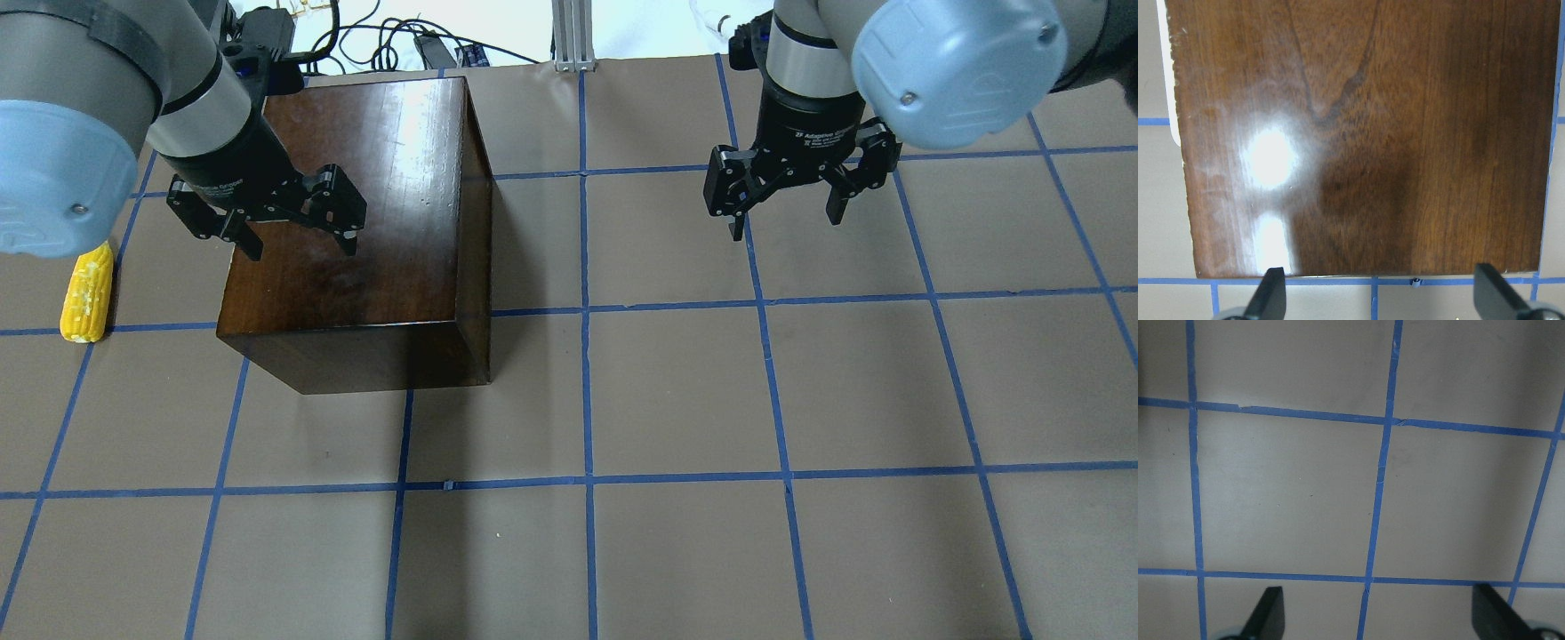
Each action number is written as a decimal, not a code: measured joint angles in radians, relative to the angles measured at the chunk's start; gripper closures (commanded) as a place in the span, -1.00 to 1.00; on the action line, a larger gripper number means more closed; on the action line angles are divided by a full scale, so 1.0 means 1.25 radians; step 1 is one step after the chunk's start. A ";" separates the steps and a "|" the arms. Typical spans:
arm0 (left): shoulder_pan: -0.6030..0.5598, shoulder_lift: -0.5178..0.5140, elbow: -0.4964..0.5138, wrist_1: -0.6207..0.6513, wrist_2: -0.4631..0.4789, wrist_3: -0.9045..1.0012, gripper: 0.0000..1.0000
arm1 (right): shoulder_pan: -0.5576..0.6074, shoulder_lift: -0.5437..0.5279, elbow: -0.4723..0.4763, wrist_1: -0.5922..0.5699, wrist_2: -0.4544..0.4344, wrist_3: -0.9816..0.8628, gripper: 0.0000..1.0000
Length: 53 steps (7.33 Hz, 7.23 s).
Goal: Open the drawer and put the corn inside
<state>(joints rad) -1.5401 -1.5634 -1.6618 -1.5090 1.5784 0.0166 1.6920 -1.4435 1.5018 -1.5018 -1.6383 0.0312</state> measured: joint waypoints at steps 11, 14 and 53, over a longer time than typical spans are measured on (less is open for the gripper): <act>0.006 -0.005 0.000 0.002 -0.001 0.000 -1.00 | 0.000 0.000 0.000 0.000 0.000 0.000 -1.00; 0.003 -0.002 0.001 0.000 -0.001 0.000 -1.00 | 0.000 0.000 0.000 0.000 0.000 0.000 -1.00; 0.391 -0.350 0.050 0.138 -0.348 0.492 -1.00 | 0.000 0.000 0.000 0.000 0.000 0.000 -1.00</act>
<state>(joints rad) -1.0508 -2.0011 -1.5999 -1.3370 1.1431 0.6320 1.6920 -1.4435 1.5018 -1.5018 -1.6383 0.0307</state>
